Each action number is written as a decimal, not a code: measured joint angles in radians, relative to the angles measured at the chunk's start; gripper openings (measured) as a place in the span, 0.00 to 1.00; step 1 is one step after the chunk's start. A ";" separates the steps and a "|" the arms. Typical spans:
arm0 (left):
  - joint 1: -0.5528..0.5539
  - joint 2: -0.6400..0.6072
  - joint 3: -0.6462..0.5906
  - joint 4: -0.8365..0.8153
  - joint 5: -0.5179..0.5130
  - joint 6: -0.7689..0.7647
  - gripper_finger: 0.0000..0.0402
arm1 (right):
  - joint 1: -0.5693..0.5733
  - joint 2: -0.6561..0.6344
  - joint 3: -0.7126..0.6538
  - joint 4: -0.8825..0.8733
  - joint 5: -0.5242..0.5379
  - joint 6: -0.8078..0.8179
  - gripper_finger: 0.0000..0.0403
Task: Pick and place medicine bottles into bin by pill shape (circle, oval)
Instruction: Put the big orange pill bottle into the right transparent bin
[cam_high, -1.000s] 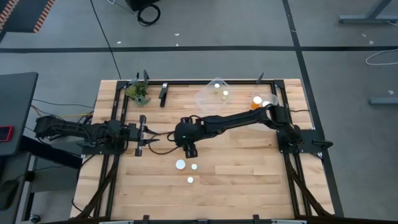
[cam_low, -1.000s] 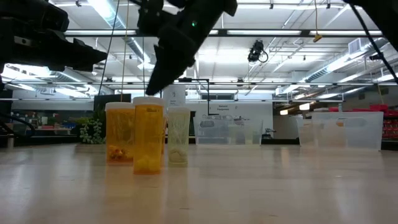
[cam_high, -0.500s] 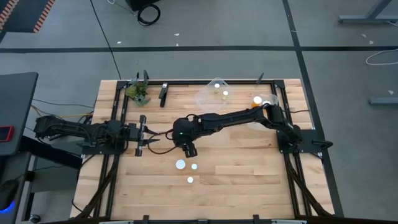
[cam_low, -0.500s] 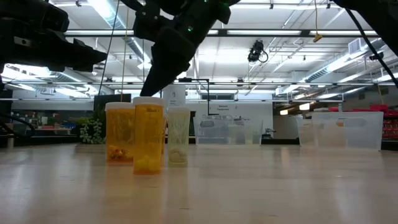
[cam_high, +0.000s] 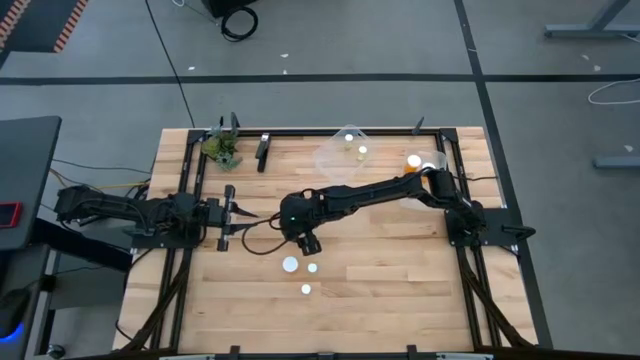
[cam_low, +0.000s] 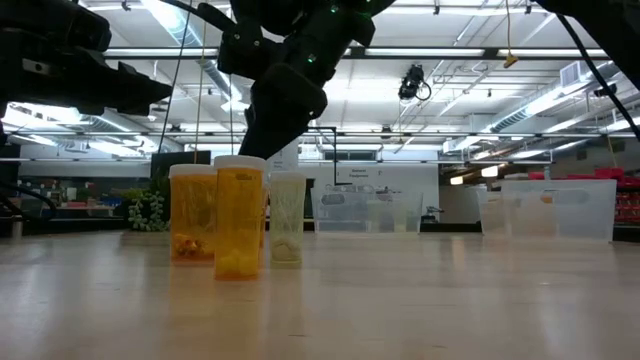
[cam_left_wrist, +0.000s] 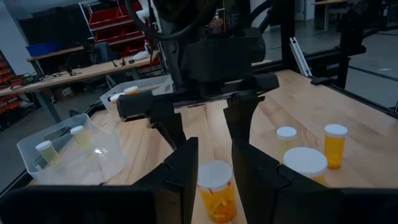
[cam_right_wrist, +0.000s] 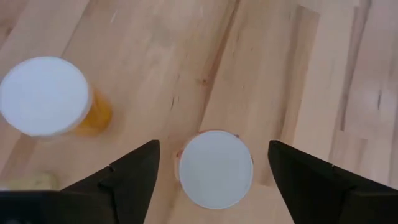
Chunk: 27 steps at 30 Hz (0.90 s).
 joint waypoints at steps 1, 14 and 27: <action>0.000 0.000 0.000 0.000 0.000 0.000 0.27 | 0.000 0.000 0.000 0.001 -0.001 0.003 0.76; 0.000 0.000 0.000 0.000 0.000 0.000 0.27 | -0.009 0.000 -0.085 0.087 -0.016 0.010 0.76; 0.000 0.000 0.000 0.000 0.000 0.000 0.27 | -0.010 0.000 -0.103 0.112 0.002 0.020 0.69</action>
